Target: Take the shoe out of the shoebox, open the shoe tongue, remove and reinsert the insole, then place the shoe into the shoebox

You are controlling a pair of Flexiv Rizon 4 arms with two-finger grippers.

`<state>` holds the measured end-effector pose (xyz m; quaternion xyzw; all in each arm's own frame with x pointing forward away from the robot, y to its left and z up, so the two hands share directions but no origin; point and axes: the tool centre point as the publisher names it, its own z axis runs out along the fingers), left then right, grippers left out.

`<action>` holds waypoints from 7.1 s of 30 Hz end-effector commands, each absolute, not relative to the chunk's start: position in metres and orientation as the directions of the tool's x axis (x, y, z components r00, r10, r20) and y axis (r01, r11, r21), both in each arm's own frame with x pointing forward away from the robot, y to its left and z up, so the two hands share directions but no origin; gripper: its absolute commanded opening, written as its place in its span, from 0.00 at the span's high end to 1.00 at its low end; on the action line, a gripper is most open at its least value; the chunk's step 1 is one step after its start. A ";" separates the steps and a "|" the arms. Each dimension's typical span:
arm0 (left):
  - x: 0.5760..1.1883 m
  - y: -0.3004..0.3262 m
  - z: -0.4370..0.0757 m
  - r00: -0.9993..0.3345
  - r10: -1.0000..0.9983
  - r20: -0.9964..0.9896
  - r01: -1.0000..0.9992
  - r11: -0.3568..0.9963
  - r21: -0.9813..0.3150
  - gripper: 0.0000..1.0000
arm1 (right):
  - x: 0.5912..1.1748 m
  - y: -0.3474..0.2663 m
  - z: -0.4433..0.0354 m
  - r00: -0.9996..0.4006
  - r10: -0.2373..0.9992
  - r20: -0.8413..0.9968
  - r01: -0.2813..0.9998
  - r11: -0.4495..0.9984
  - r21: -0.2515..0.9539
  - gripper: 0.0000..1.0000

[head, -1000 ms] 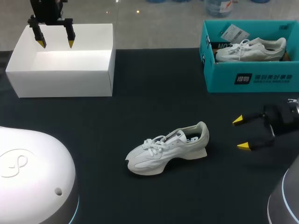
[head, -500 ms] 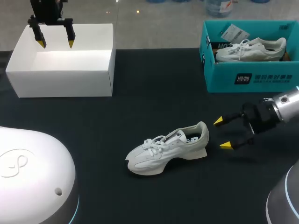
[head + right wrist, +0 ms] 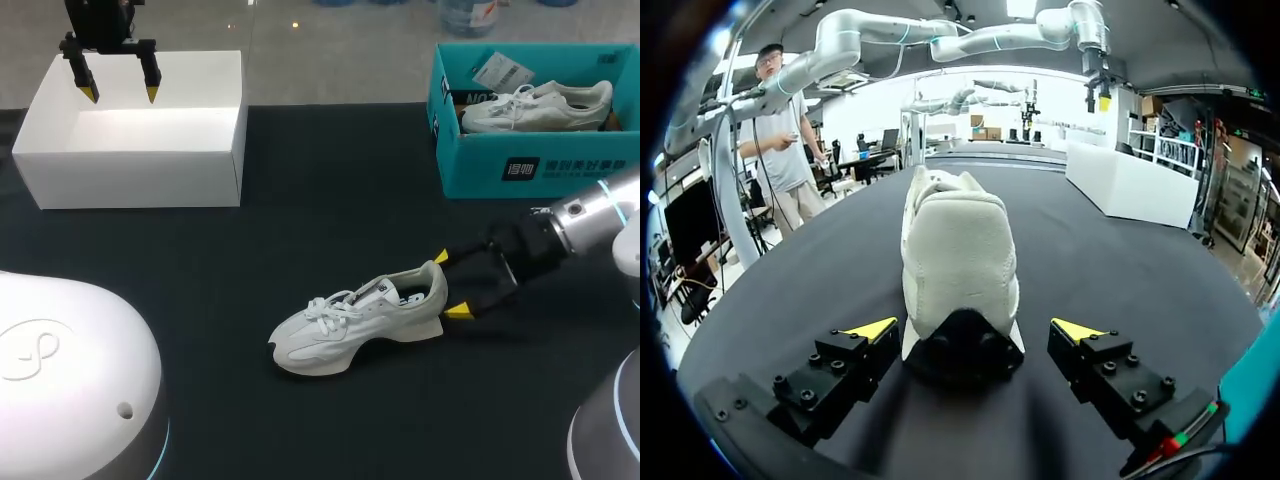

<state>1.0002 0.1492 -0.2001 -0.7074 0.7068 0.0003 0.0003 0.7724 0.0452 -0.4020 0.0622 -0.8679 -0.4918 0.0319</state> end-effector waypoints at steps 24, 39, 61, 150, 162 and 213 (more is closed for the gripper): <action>1.000 0.149 -0.200 0.001 -1.000 -0.001 -1.000 -0.001 0.000 0.00 | 0.767 0.088 -0.424 -0.973 -0.229 0.021 -0.091 0.466 0.880 0.00; 1.000 0.149 -0.200 0.001 -1.000 -0.001 -1.000 -0.001 0.000 0.00 | 0.751 0.086 -0.425 -0.989 -0.145 0.004 -0.062 0.451 0.890 1.00; 1.000 0.149 -0.200 0.001 -1.000 -0.001 -1.000 -0.001 0.000 0.00 | 0.744 0.049 -0.416 -0.992 0.121 -0.030 0.031 0.473 0.881 1.00; 0.976 0.151 -0.188 0.080 -0.997 0.022 -0.995 -0.081 -0.050 0.00 | 0.746 0.049 -0.424 -0.995 0.102 -0.005 0.045 0.486 0.873 1.00; 0.929 0.144 -0.180 0.117 -0.993 0.020 -0.989 -0.118 -0.091 0.00 | 0.746 0.049 -0.424 -0.995 0.102 -0.005 0.045 0.486 0.873 1.00; 0.792 -0.077 -0.205 0.060 -0.997 0.053 -0.997 -0.057 0.053 0.00 | 0.746 0.049 -0.424 -0.995 0.102 -0.005 0.045 0.486 0.873 1.00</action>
